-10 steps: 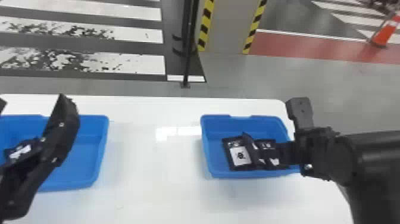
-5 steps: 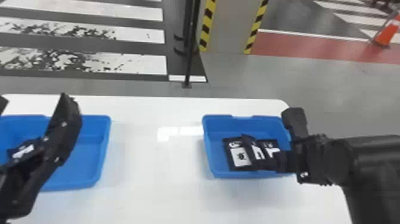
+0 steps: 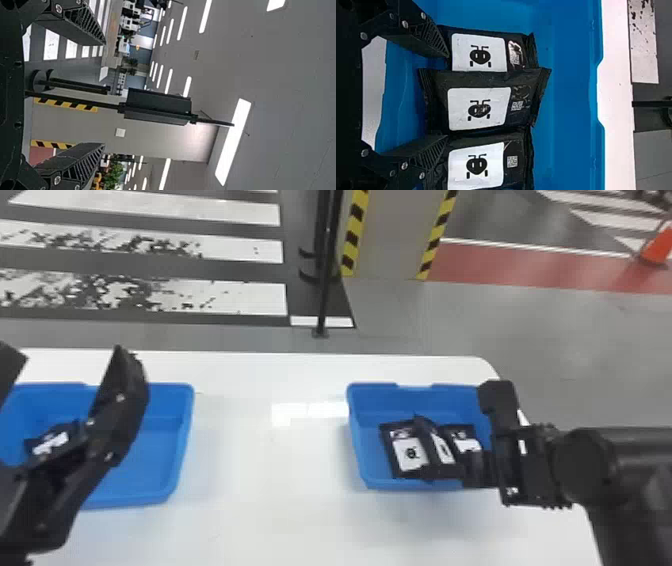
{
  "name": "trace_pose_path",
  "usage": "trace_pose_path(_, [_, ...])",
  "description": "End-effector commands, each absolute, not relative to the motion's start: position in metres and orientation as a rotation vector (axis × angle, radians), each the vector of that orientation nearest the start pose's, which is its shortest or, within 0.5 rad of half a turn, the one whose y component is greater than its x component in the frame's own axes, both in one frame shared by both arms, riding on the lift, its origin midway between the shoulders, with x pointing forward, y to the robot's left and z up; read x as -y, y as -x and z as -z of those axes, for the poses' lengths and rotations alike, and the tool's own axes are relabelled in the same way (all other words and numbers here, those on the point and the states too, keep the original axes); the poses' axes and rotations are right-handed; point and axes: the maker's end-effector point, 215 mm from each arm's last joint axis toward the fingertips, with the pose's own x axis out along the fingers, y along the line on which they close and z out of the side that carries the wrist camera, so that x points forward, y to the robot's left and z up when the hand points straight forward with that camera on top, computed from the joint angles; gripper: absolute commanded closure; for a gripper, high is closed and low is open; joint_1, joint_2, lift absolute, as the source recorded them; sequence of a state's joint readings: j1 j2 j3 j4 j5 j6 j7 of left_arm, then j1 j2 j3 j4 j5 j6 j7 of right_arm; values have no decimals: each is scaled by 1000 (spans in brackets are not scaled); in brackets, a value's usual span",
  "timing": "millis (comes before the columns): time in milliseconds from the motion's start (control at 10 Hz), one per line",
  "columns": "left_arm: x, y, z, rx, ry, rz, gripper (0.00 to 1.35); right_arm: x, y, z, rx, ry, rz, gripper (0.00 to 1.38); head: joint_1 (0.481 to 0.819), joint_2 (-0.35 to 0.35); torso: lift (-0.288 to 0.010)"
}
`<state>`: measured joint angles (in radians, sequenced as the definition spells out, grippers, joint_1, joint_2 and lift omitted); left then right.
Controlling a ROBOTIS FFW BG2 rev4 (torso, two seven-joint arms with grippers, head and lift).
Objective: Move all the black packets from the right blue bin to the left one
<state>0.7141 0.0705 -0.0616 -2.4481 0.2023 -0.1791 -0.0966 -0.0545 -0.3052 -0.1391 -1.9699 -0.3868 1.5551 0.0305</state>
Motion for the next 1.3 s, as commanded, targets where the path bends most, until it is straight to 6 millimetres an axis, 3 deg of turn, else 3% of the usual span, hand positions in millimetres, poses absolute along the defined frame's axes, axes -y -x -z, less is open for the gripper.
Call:
trace_pose_path(0, [-185,-373,151,337,187,188,130,315,-449,459,-1051,-47,-71,302,695,-181,-140])
trace_pose_path(300, [-184,-374,153,332,187,189,130,326,-472,435,-993,-19,-32,302,695,-181,-140])
trace_pose_path(600, [-185,-373,151,337,186,186,140,332,-472,451,-1033,-41,-20,329,695,-192,-140])
trace_pose_path(700, [-186,-372,150,342,185,184,140,332,-473,455,-1046,-52,-22,449,695,-193,-140])
trace_pose_path(800, [-187,-372,150,345,185,183,140,329,-472,454,-1049,-47,-31,863,695,-194,-140])
trace_pose_path(900, [-187,-372,152,342,185,182,140,328,-475,450,-1039,-38,-31,1038,695,-191,-140])
trace_pose_path(1200, [-188,-372,152,350,185,181,140,333,-468,467,-1079,-44,-15,1081,695,-188,-140])
